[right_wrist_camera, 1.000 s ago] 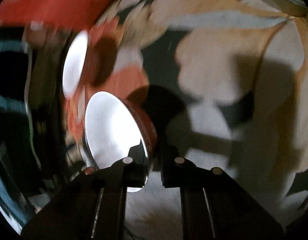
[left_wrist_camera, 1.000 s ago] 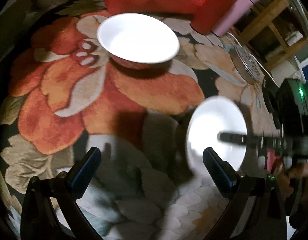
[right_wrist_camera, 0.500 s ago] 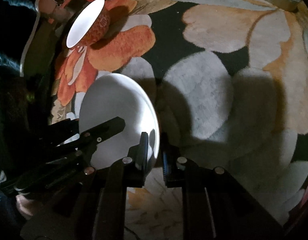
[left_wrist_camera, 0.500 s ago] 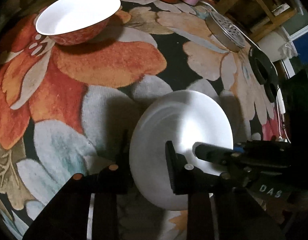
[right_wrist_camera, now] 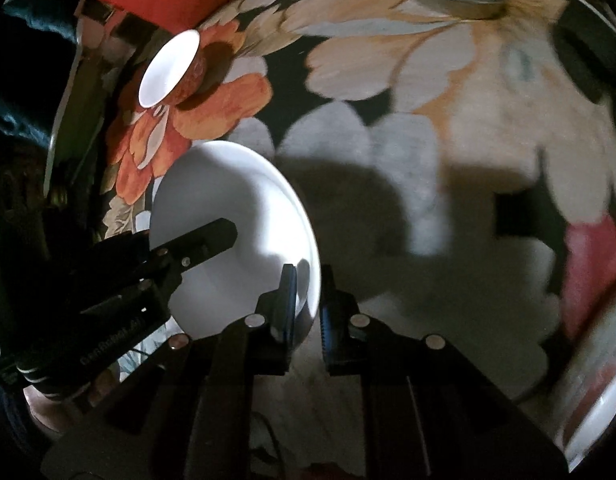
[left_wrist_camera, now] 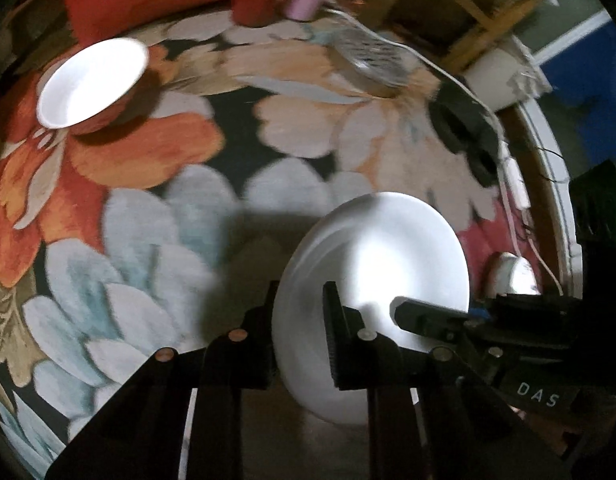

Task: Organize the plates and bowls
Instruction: 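Carry the white bowl with the left tool over the plate stack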

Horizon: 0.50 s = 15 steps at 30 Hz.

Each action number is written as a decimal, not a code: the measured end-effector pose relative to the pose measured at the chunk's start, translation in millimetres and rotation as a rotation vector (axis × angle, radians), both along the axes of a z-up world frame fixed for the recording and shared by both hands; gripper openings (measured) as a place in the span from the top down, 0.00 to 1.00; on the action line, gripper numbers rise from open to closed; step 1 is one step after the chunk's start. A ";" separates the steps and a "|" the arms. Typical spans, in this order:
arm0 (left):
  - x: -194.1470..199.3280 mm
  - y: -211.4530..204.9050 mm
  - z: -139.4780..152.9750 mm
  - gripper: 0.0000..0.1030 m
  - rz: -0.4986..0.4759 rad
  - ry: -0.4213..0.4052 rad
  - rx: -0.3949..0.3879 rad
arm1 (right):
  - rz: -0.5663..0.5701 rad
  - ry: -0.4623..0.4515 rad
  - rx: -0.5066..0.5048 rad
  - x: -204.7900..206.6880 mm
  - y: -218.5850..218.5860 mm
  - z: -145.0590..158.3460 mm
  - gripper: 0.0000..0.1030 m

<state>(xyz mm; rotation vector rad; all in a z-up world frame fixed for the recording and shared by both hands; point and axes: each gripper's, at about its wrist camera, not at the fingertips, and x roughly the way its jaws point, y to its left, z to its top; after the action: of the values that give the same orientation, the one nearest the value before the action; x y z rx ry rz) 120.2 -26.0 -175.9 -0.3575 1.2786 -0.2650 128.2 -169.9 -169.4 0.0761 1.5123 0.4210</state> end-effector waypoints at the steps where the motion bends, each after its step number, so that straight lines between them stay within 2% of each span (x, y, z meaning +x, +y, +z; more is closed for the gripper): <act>1: -1.9 -10.6 5.4 0.82 -0.018 -0.003 -0.005 | -0.035 -0.012 0.004 -5.9 -12.7 7.5 0.89; 5: -9.9 -55.0 20.5 0.82 -0.111 -0.016 0.021 | -0.166 -0.020 0.031 -29.0 -50.0 18.2 0.89; 11: -24.1 -106.0 24.6 0.82 -0.215 -0.025 0.025 | -0.240 -0.068 0.016 -60.5 -93.7 27.0 0.89; 15: -33.4 -142.8 27.7 0.82 -0.290 -0.043 0.048 | -0.300 -0.056 0.028 -76.3 -128.6 27.3 0.89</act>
<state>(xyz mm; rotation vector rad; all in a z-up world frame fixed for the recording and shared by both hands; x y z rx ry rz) 86.8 -168.8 -148.1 -0.1231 1.2912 -0.4839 51.9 -298.5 -142.1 0.3070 1.4123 0.2015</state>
